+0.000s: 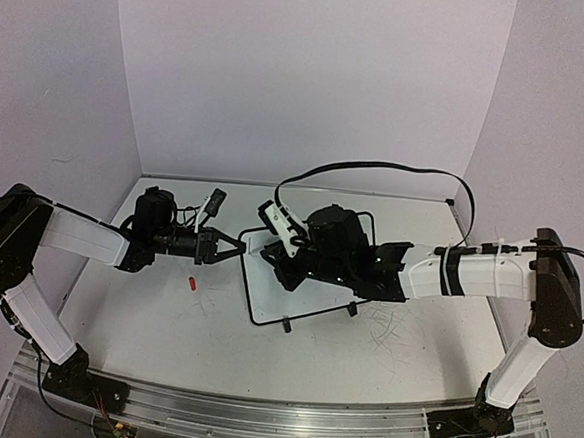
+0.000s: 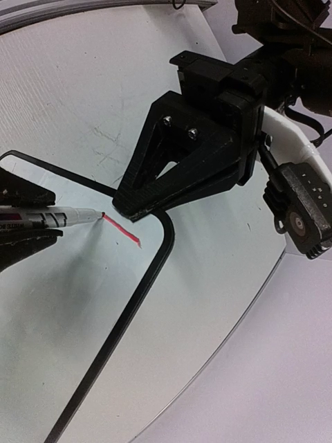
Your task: Write a sentence on the whiteboard
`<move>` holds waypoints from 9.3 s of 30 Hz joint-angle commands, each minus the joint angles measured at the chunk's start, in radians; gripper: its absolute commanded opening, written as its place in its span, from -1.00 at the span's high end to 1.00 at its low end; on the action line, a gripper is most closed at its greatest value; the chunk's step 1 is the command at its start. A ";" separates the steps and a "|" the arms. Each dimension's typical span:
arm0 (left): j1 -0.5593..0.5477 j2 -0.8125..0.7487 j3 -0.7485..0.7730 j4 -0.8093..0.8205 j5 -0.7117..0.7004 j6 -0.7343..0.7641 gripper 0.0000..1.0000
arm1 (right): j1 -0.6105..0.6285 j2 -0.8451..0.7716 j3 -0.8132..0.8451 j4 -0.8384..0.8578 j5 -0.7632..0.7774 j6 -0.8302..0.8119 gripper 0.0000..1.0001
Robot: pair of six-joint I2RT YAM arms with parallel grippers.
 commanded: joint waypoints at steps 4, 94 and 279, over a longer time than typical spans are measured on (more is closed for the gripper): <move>-0.001 -0.043 -0.006 0.025 0.018 0.018 1.00 | 0.008 0.017 0.000 0.006 0.008 0.016 1.00; -0.001 -0.049 -0.008 0.024 0.026 0.013 1.00 | 0.003 -0.059 -0.068 0.099 0.165 0.052 1.00; -0.001 -0.037 0.007 0.016 0.043 0.008 1.00 | -0.031 -0.068 -0.134 0.131 0.003 0.114 1.00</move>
